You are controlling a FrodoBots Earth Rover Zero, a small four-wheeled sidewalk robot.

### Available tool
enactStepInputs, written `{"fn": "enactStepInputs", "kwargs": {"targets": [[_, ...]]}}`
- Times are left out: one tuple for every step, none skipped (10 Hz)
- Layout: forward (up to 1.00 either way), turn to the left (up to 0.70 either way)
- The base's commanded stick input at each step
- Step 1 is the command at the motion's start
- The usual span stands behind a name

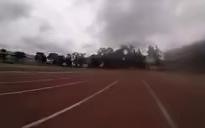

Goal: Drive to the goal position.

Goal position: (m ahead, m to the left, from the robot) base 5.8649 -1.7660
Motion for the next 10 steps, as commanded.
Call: {"fn": "enactStepInputs", "kwargs": {"targets": [[0.00, 0.00], [0.00, 0.00], [0.00, 0.00], [0.00, 0.00], [0.08, -0.03], [0.25, -0.10], [0.43, -0.17], [0.61, -0.24], [0.79, -0.32], [0.97, -0.39]]}}
